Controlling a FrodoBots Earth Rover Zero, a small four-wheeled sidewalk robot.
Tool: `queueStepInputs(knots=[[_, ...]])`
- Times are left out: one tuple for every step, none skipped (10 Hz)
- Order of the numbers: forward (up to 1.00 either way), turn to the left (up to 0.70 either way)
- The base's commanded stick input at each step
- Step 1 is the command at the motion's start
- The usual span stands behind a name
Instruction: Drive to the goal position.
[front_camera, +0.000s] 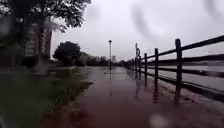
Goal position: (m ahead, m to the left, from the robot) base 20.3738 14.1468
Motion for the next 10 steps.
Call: queueStepInputs(knots=[[1.00,-0.14],[1.00,0.00],[1.00,0.00],[1.00,0.00],[1.00,0.00],[1.00,0.00],[1.00,0.00],[1.00,0.00],[1.00,0.00],[1.00,0.00]])
